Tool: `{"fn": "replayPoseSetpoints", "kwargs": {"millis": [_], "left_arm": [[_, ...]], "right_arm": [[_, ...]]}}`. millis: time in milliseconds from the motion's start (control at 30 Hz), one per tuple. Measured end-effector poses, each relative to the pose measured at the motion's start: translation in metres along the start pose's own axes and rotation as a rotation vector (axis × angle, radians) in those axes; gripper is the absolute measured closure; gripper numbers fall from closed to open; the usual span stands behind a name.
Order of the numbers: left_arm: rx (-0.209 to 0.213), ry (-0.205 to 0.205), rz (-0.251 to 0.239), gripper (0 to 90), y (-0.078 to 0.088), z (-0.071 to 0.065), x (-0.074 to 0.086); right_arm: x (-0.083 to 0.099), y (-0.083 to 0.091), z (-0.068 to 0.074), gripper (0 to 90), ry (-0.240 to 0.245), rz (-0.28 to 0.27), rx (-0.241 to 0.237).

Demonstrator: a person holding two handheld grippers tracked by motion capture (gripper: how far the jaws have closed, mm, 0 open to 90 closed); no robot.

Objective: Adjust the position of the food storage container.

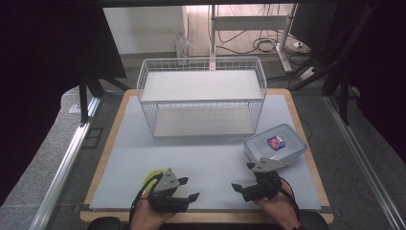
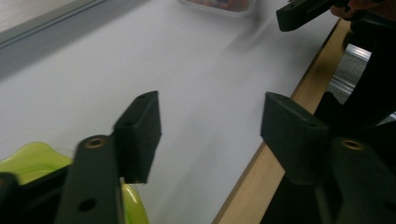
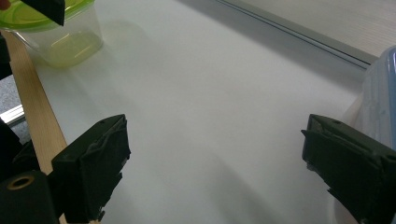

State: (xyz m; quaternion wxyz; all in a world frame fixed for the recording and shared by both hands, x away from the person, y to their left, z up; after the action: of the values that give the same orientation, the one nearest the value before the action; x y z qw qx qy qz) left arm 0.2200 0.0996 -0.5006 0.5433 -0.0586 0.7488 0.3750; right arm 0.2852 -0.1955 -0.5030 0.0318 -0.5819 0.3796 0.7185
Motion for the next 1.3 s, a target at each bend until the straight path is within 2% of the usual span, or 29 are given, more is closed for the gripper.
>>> {"fn": "replayPoseSetpoints", "kwargs": {"millis": [67, 133, 333, 433, 500, 533, 633, 933, 967, 1000, 1133, 1167, 1200, 1233, 1300], "left_arm": [[-0.001, -0.002, 0.004, 47.6, 0.000, 0.000, 0.001], [-0.014, -0.030, 0.023, 52.9, 0.001, -0.001, 0.002], [-0.006, -0.048, 0.040, 70.7, 0.003, -0.003, 0.004], [-0.010, -0.057, 0.028, 84.5, 0.008, -0.003, 0.005], [-0.027, -0.058, 0.018, 89.9, 0.013, -0.002, 0.005], [-0.027, -0.058, 0.018, 90.0, 0.013, -0.002, 0.005], [-0.049, -0.018, 0.025, 90.0, 0.020, 0.003, 0.008], [-0.086, 0.044, 0.048, 90.0, 0.029, 0.009, 0.018], [-0.091, 0.057, 0.054, 90.0, 0.030, 0.010, 0.020], [-0.069, 0.087, 0.042, 90.0, 0.031, 0.012, 0.023], [-0.064, 0.092, 0.040, 90.0, 0.032, 0.013, 0.024], [-0.071, 0.091, 0.062, 90.0, 0.030, 0.013, 0.025], [-0.071, 0.091, 0.062, 90.0, 0.030, 0.013, 0.025], [-0.090, 0.085, 0.085, 90.0, 0.027, 0.015, 0.028], [-0.095, 0.095, 0.082, 90.0, 0.028, 0.017, 0.028]], "right_arm": [[0.000, 0.000, 0.000, 8.1, 0.001, 0.001, 0.000], [0.000, -0.001, 0.000, 8.3, -0.001, 0.004, -0.002], [0.003, -0.003, 0.001, 9.0, 0.012, 0.028, -0.001], [0.002, -0.003, 0.001, 9.2, 0.016, 0.026, -0.002], [0.003, -0.004, 0.001, 9.5, 0.016, 0.029, -0.001], [0.003, -0.004, 0.001, 9.5, 0.016, 0.029, -0.001], [0.005, -0.006, 0.000, 9.9, 0.018, 0.052, 0.011], [0.005, -0.007, 0.002, 9.9, 0.023, 0.060, 0.017], [0.006, -0.008, 0.002, 9.9, 0.022, 0.062, 0.016], [0.006, -0.008, 0.002, 9.9, 0.024, 0.063, 0.018], [0.006, -0.008, 0.002, 9.9, 0.022, 0.065, 0.018], [0.006, -0.009, 0.002, 9.9, 0.023, 0.067, 0.018], [0.006, -0.009, 0.002, 9.9, 0.023, 0.066, 0.018], [0.006, -0.009, 0.002, 10.0, 0.022, 0.067, 0.017], [0.006, -0.009, 0.002, 10.0, 0.021, 0.070, 0.016]]}}
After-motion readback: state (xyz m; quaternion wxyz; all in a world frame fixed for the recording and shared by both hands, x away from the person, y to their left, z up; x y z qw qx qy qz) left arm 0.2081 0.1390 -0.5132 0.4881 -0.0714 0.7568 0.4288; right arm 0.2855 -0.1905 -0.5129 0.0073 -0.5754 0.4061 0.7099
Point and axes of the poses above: each handheld gripper's, and its own axes: y roughly backward along the jaws, x roughly out of its underside, z roughly to its left, the point moved 2 cm from there along -y, roughly forward along the jaws, and after that the axes turned 6 degrees about -z, right-handed, at the moved point
